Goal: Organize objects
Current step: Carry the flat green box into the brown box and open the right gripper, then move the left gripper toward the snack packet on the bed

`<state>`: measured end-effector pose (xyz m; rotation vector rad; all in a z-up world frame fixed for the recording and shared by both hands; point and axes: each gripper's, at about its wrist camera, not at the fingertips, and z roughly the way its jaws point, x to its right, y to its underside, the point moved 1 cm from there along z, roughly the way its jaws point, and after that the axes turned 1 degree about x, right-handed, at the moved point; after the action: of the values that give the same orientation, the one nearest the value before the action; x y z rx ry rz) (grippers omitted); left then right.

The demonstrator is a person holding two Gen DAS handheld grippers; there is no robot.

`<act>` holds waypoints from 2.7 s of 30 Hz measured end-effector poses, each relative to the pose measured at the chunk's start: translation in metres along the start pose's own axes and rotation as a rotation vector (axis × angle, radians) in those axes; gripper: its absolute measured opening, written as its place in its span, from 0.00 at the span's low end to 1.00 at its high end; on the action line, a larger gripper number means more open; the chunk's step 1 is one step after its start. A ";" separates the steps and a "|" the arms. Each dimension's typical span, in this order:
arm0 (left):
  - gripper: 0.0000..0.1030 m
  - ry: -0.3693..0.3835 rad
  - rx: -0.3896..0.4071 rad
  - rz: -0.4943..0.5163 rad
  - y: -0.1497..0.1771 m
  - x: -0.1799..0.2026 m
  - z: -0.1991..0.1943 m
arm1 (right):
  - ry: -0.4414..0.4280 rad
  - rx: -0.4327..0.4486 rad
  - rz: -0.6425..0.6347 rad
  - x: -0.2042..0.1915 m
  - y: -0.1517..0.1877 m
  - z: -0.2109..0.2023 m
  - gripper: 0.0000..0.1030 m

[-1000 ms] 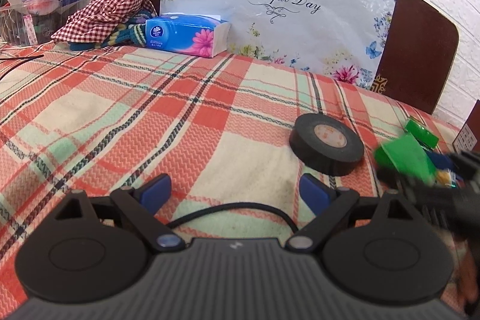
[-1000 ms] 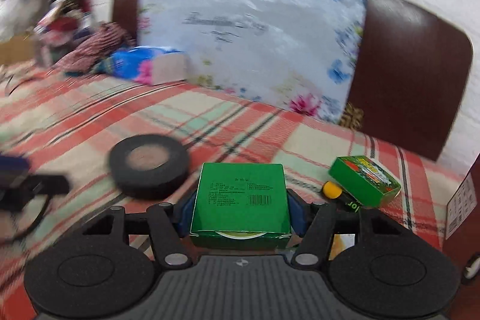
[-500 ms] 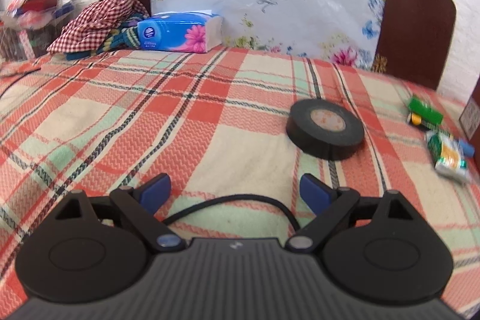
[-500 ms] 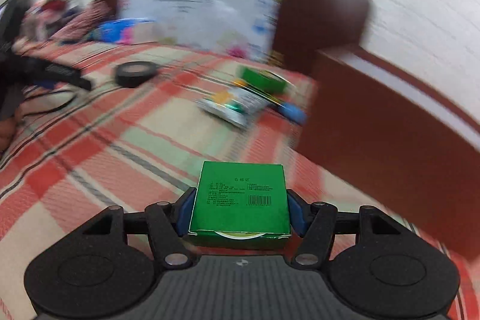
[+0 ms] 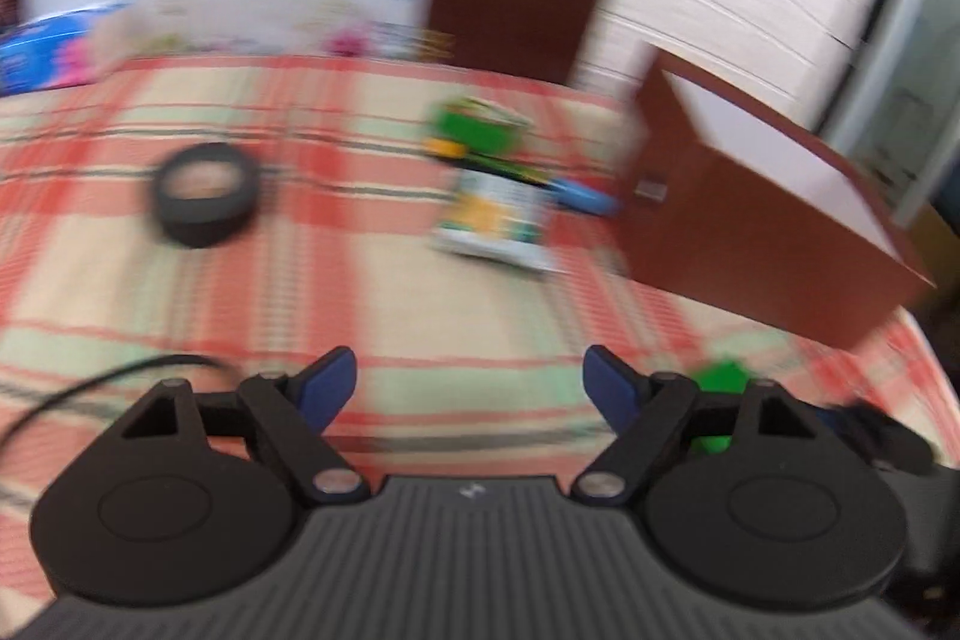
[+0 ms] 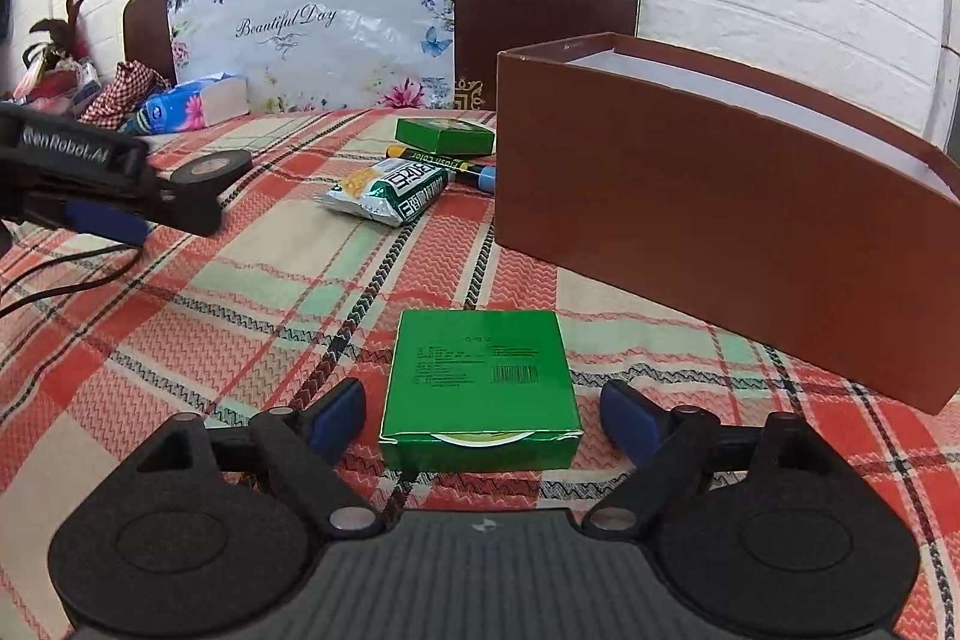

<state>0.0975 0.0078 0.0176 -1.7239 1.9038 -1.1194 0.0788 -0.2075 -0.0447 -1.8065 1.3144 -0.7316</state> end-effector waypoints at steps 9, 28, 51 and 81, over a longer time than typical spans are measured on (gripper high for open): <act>0.76 0.192 -0.223 0.081 0.012 0.077 0.043 | -0.016 0.003 0.001 -0.001 0.000 0.001 0.82; 0.56 0.239 0.024 0.244 -0.054 0.145 0.014 | 0.116 0.360 0.008 0.016 -0.036 -0.036 0.58; 0.71 0.150 0.117 0.235 -0.096 0.140 0.067 | 0.260 0.368 0.211 0.087 -0.069 0.020 0.87; 0.79 -0.248 0.149 0.107 0.017 -0.058 0.027 | -0.041 0.003 -0.033 -0.031 -0.032 0.038 0.68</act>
<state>0.1171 0.0527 -0.0268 -1.5796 1.6963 -0.9343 0.1159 -0.1626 -0.0386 -1.8352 1.2594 -0.7093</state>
